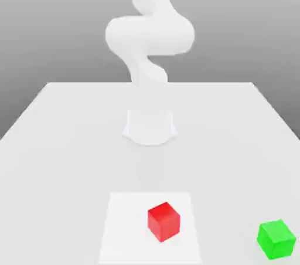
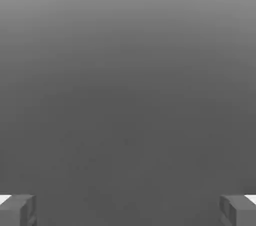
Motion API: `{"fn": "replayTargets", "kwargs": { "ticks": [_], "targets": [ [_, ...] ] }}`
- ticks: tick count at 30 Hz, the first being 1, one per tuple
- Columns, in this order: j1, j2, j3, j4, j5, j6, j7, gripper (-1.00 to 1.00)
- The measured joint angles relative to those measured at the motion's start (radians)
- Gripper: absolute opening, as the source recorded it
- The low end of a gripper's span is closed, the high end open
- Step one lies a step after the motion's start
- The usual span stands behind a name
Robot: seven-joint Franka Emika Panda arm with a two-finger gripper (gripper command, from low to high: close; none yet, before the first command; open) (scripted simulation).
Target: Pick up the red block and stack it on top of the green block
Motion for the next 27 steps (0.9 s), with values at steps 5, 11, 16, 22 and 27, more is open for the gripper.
{"fn": "replayTargets", "kwargs": {
  "ticks": [5,11,16,22,27],
  "targets": [
    [0.052,0.188,-0.036,-0.077,0.014,0.095,-0.119,0.0],
    [0.102,0.406,-0.066,-0.166,0.033,0.205,-0.259,0.0],
    [0.125,0.587,-0.072,-0.241,0.043,0.297,-0.371,0.0],
    [0.134,0.802,-0.067,-0.317,0.024,0.416,-0.47,0.0],
    [0.108,0.983,-0.034,-0.299,0.055,0.564,-0.502,0.0]
  ]
}}
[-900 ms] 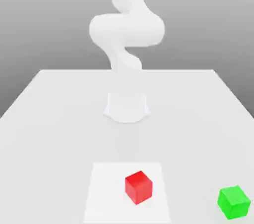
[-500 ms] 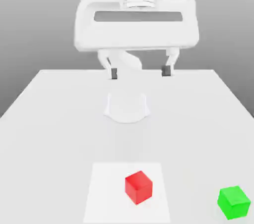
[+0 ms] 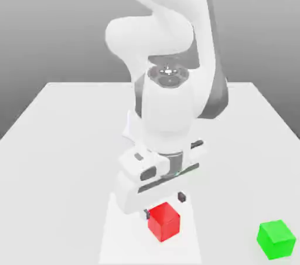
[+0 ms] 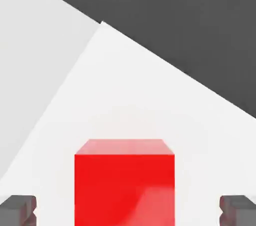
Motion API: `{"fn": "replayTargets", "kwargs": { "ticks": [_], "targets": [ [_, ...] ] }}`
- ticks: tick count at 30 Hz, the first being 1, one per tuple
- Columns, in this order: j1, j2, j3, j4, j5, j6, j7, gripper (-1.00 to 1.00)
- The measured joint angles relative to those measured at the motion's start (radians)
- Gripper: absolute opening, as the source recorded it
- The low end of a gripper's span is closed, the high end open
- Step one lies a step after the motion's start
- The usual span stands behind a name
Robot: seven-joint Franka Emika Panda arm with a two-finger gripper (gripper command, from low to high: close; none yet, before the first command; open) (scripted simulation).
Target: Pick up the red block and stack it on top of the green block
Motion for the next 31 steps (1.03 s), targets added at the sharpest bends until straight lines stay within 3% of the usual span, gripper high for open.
{"fn": "replayTargets", "kwargs": {
  "ticks": [1,8,14,23,27,28,31],
  "targets": [
    [-0.003,0.021,0.004,0.003,0.004,0.018,-0.003,-1.0],
    [-0.005,0.018,0.005,0.002,0.002,0.014,-0.001,-1.0],
    [0.01,-0.166,-0.01,-0.019,-0.043,-0.148,0.03,-1.0],
    [0.212,-0.065,0.179,0.276,-0.108,-0.344,0.036,-1.0],
    [0.249,0.065,0.177,0.312,-0.147,-0.252,0.059,-1.0],
    [0.254,0.086,0.172,0.314,-0.153,-0.233,0.063,1.0],
    [0.254,0.086,0.172,0.314,-0.153,-0.233,0.063,1.0]
  ]
}}
